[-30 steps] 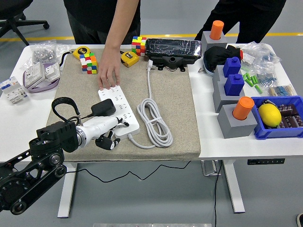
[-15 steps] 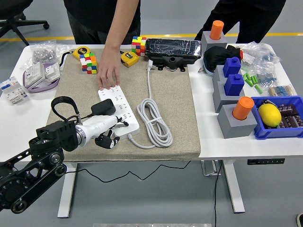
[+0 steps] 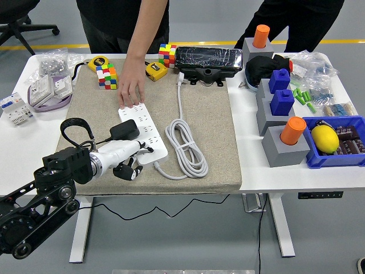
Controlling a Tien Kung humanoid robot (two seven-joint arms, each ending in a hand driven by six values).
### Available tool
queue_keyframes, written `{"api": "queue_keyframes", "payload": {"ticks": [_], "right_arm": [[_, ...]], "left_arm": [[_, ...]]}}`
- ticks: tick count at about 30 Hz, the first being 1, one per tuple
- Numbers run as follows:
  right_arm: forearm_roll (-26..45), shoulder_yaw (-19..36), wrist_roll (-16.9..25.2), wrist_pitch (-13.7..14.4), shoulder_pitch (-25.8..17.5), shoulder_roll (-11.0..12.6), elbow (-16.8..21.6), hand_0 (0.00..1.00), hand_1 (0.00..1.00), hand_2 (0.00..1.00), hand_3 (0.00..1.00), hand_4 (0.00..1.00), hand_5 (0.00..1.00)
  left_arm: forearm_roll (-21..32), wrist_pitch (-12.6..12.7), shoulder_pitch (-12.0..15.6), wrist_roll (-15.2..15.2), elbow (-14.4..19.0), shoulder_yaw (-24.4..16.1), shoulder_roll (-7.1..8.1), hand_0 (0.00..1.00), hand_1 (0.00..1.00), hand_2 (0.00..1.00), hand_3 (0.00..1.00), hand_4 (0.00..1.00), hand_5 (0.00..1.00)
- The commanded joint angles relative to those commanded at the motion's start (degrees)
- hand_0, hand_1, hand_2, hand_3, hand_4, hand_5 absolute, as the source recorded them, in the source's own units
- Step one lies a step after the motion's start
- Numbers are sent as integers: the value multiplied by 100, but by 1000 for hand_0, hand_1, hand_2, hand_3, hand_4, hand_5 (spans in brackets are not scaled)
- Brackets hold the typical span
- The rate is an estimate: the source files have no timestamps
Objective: Pick up the plug,place it near the board,insert it into the board,press the button
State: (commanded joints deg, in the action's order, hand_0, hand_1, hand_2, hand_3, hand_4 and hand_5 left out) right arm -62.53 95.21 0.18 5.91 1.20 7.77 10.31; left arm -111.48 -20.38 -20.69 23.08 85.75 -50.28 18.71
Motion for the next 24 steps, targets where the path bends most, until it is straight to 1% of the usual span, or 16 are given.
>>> {"api": "queue_keyframes", "payload": {"ticks": [7,13,18,24], "right_arm": [[-4,14,-6,1,9,7,0,822,793,775,796,998,998],[-1,21,-12,2,36,10,0,822,794,775,796,998,998],[4,12,-13,0,46,11,0,822,794,775,796,998,998],[12,5,-7,1,58,10,0,822,793,775,795,998,998]], "left_arm": [[-27,19,-19,-29,-74,49,6,173,6,124,837,482,2],[-17,6,-38,-32,-76,111,-4,172,5,125,835,490,2],[-70,43,-80,-36,112,-13,14,172,5,125,835,490,2],[-119,61,-54,-26,486,-221,41,172,5,125,832,490,2]]}}
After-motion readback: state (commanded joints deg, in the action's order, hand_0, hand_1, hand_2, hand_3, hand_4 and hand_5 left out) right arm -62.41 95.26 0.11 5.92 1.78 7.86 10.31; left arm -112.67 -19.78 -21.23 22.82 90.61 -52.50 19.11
